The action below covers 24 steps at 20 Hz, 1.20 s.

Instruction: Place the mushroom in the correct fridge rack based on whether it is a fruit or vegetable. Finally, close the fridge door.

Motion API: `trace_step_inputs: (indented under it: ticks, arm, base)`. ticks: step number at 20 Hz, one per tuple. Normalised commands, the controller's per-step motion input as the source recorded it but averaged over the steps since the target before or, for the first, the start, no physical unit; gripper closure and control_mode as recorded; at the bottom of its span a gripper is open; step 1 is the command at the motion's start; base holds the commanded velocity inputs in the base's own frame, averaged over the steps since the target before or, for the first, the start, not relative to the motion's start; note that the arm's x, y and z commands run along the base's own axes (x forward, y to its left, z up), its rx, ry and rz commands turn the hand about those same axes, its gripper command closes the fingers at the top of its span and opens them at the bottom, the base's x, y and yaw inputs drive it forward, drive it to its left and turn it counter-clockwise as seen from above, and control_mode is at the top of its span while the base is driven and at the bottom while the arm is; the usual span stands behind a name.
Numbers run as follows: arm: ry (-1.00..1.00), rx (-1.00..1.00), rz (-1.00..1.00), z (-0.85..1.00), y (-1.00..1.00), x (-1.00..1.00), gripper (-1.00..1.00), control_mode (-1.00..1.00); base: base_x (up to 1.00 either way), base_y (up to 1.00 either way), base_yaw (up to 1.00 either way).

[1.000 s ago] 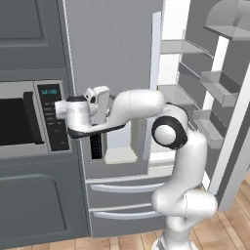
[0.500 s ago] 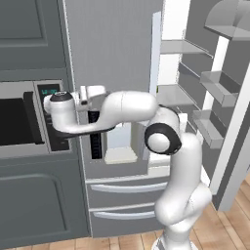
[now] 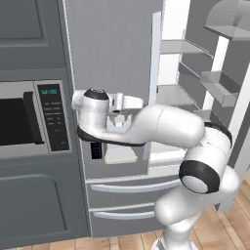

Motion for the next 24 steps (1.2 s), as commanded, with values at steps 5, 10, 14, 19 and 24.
trace_step_inputs:
  ticks: [5,10,14,19,24]
  arm:
    - [-0.41,0.3,0.37,0.43,-0.94,-0.99,-1.0,-1.0]
    - [-0.34,0.33,0.39,0.72,-0.64,-0.99,-1.0,-1.0]
    - [-0.2,0.42,0.31,0.51,-0.82,-1.0,-1.0,-1.0]
    - [-0.18,0.51,0.24,0.42,-0.89,-1.0,-1.0,-1.0]
    - [-0.09,0.51,0.06,0.1,-1.0,-1.0,-1.0,-1.0]
  base:
    - [0.0,0.0,0.0]
    - [0.0,0.0,0.0]
    - [0.0,0.0,0.0]
    - [0.0,0.0,0.0]
    - [0.0,0.0,0.0]
